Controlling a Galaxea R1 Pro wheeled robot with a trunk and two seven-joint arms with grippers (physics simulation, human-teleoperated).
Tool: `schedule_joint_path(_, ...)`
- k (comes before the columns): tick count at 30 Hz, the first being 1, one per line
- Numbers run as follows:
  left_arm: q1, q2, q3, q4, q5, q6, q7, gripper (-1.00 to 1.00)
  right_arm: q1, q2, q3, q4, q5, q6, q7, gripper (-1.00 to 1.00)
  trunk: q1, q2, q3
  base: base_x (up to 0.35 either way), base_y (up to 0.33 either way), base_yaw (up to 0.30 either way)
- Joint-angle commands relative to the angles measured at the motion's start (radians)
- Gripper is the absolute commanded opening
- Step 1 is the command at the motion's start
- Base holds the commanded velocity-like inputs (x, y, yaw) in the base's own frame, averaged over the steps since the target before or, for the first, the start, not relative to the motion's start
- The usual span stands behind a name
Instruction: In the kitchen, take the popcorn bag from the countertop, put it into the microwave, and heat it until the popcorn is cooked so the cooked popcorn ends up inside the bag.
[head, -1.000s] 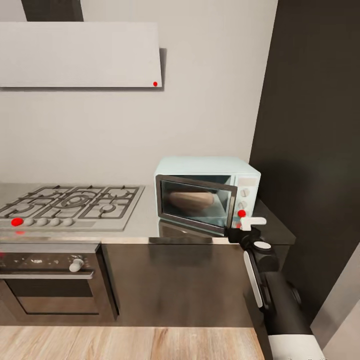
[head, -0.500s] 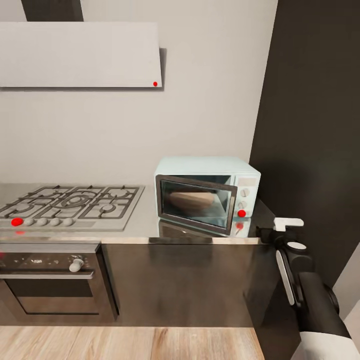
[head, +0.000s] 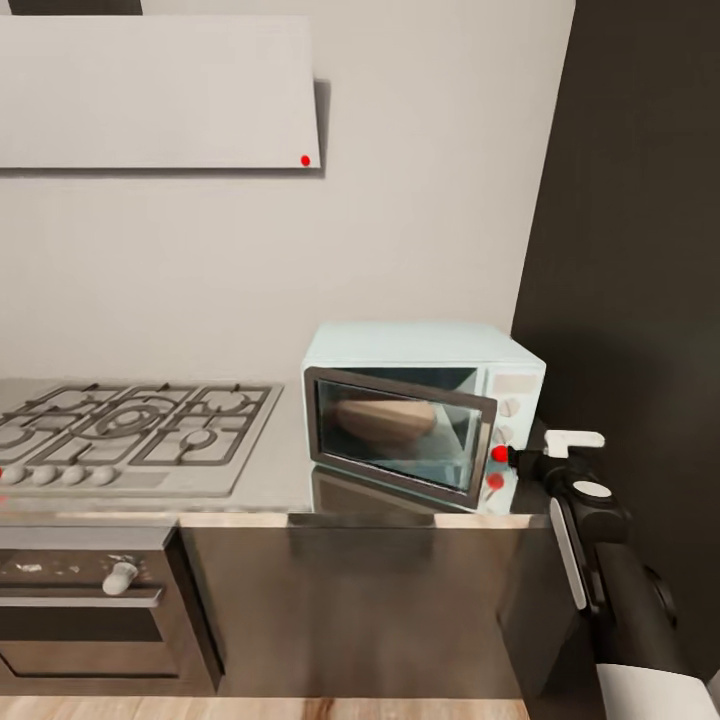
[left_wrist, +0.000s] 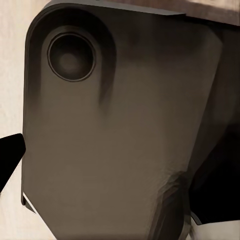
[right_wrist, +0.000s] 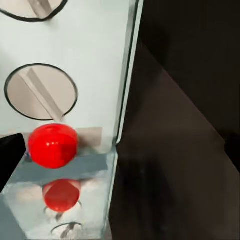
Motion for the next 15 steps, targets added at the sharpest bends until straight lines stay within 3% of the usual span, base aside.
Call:
schedule_joint_path(1, 0.0, 0.0, 0.003, -0.001, 0.007, -0.002, -0.001, 1.0, -0.001, -0.001, 0.001, -0.001, 0.007, 0.006, 0.009, 1.0, 0.001, 0.0, -0.001, 0.32, 0.0, 0.0)
schedule_joint_path(9, 0.0, 0.0, 0.003, -0.001, 0.007, -0.002, -0.001, 1.0, -0.001, -0.006, -0.003, 0.0, 0.009, 0.006, 0.209, 1.0, 0.001, 0.0, -0.001, 0.279, 0.0, 0.0)
schedule_joint_path(10, 0.0, 0.0, 0.003, -0.001, 0.007, -0.002, -0.001, 1.0, -0.001, -0.006, -0.003, 0.0, 0.009, 0.006, 0.22, 1.0, 0.001, 0.0, -0.001, 0.102, 0.0, 0.0)
schedule_joint_path(11, 0.0, -0.002, 0.009, -0.007, 0.013, -0.002, 0.003, 1.0, 0.044, 0.0, -0.029, -0.062, 0.017, 0.014, 0.217, 1.0, 0.0, 0.0, -0.001, 0.0, 0.0, 0.0)
schedule_joint_path(15, 0.0, -0.002, 0.009, -0.007, 0.013, -0.002, 0.002, 1.0, 0.042, 0.002, -0.024, -0.069, 0.047, 0.015, 0.215, 1.0, 0.0, 0.0, -0.001, 0.0, 0.0, 0.0)
